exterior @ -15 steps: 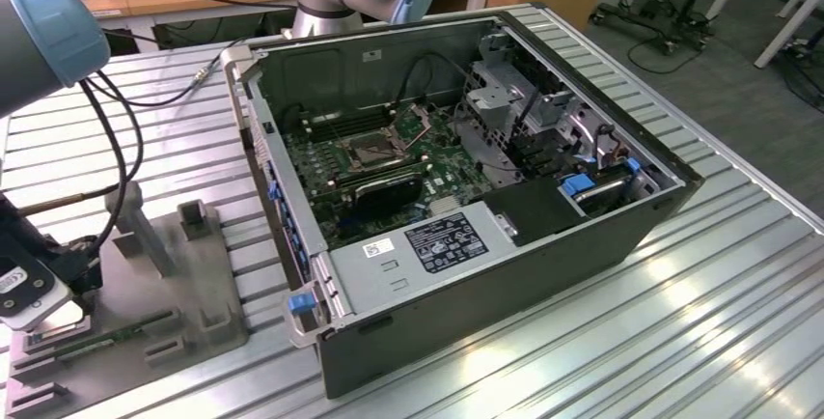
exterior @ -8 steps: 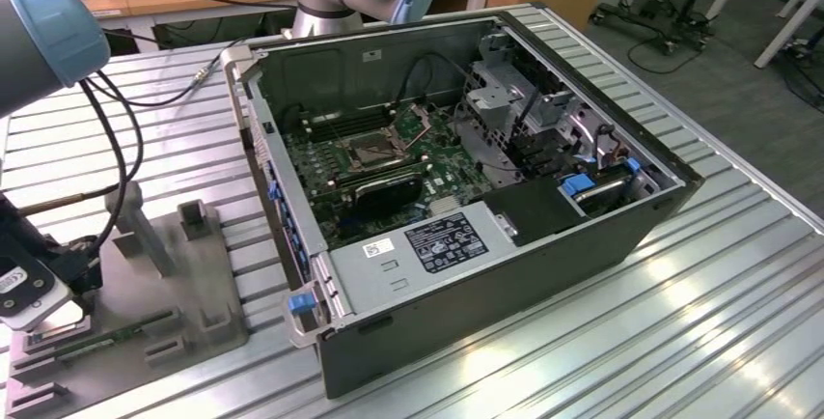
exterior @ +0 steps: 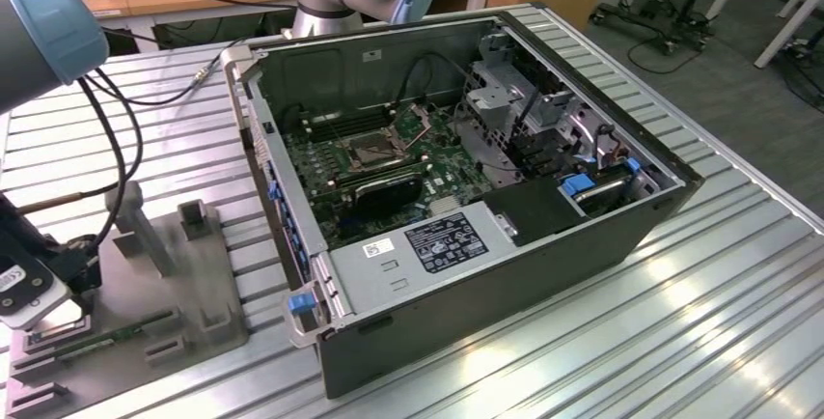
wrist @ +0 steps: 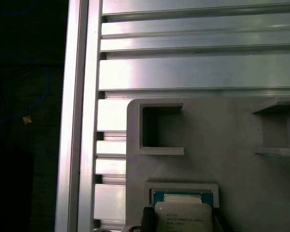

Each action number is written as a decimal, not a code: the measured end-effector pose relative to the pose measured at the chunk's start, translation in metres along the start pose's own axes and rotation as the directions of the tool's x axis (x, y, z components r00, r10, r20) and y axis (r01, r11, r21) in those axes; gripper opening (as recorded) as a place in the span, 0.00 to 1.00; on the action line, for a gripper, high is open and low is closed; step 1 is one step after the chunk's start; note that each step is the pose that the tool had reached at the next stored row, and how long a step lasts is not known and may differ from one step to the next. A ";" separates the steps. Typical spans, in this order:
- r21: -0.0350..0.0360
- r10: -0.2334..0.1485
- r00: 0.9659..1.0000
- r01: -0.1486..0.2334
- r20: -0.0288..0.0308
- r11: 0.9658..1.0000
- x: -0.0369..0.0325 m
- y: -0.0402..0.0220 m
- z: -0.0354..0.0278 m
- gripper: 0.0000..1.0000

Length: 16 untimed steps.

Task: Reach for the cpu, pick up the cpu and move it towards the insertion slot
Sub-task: 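Pick up the cpu and move it towards the insertion slot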

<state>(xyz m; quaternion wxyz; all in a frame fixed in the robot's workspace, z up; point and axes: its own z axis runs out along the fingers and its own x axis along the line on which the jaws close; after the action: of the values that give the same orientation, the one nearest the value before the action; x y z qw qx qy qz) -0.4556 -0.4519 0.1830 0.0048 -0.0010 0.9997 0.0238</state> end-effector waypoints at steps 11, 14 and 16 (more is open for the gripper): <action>0.000 0.000 1.000 0.000 0.000 1.000 0.0000 0.0001 -0.0023 0.55; 0.000 0.000 1.000 0.000 0.000 1.000 0.0000 0.0002 -0.0036 0.55; 0.000 0.000 1.000 0.000 0.000 1.000 -0.0001 0.0002 -0.0039 0.55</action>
<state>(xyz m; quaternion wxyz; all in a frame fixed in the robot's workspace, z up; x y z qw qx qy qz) -0.4556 -0.4519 0.1868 0.0049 -0.0011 0.9997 0.0239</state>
